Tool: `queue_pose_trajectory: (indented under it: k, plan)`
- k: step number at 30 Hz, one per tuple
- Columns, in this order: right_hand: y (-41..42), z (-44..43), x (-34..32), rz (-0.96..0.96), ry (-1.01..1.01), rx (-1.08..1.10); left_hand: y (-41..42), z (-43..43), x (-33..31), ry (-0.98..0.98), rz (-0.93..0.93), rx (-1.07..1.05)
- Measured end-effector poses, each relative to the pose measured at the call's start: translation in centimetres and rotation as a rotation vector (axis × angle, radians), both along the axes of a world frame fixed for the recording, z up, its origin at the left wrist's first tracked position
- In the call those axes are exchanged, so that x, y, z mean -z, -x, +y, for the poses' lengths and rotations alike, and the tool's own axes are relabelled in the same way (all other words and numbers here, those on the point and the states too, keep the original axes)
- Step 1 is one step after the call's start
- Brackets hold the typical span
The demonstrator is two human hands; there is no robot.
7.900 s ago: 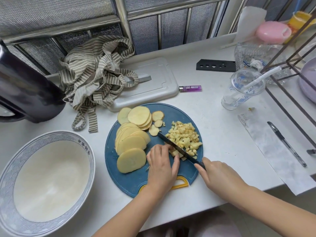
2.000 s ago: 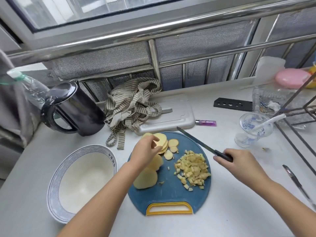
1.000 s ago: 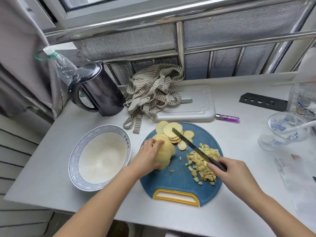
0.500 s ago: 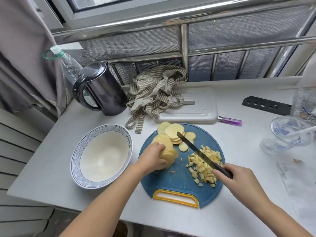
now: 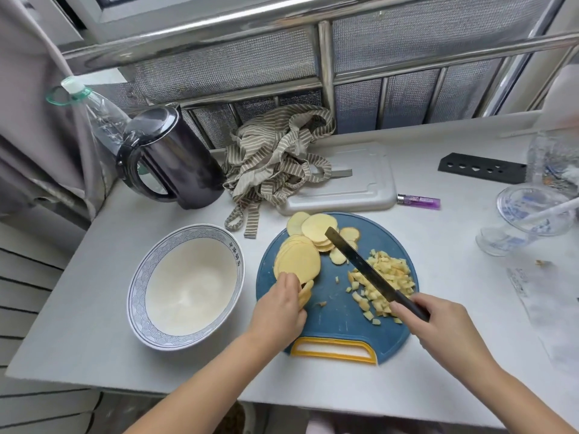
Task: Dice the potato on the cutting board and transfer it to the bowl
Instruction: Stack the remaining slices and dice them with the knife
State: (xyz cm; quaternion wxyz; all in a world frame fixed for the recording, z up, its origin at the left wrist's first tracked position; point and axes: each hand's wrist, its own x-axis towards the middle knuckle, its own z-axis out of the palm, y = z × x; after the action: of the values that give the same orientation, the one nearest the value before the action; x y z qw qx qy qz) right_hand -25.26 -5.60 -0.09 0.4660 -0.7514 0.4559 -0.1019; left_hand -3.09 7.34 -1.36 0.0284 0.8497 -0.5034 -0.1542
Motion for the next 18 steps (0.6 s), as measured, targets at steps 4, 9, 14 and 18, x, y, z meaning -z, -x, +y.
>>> queue_pose_trajectory:
  k: [4,9,14,18]
  plan:
    - [0.2,1.4,-0.1,0.058,-0.123,-0.061,-0.7,1.1,-0.4,0.06,0.057,-0.071]
    - [1.6,2.7,0.6,0.245,-0.044,-0.16,-2.3,3.2,-1.3,0.182,0.108,-0.043]
    - [2.2,3.3,1.3,0.378,-0.045,-0.247,-2.9,3.6,-0.3,0.228,0.125,0.03]
    - [2.3,4.7,1.8,0.417,-0.066,-0.171,-2.4,3.3,1.9,0.281,0.141,0.171]
